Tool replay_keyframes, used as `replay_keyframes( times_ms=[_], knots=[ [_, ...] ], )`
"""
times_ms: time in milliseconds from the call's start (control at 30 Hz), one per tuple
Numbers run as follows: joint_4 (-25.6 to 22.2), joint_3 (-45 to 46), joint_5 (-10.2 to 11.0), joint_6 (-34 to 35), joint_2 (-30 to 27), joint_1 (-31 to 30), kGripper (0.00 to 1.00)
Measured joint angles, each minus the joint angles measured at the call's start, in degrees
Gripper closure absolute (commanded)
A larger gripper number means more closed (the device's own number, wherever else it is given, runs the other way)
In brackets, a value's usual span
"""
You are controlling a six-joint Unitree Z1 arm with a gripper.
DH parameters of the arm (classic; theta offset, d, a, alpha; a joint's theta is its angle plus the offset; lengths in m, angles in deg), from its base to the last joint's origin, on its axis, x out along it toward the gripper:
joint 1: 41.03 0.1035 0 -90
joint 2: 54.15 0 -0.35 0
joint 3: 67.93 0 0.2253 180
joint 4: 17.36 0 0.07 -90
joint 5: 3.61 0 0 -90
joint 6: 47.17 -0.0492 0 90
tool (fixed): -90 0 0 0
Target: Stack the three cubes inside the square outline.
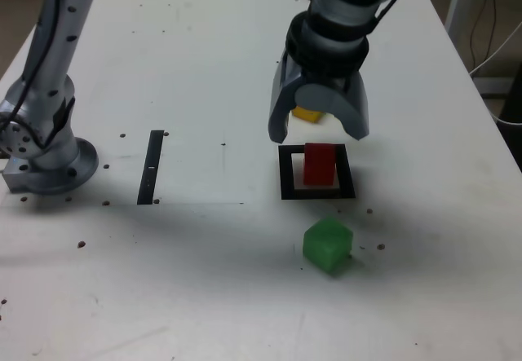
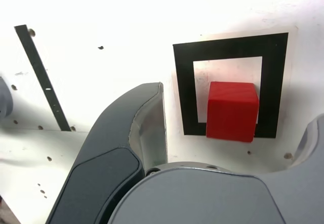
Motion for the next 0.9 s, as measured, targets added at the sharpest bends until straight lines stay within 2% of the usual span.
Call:
replay_keyframes(
  times_ms=[400, 900],
  knots=[
    [-0.8, -0.4, 0.1, -1.8, -0.5, 1.8, 0.01],
    [-0.7, -0.6, 2.1, -9.9, -1.2, 13.3, 0.01]
  ],
)
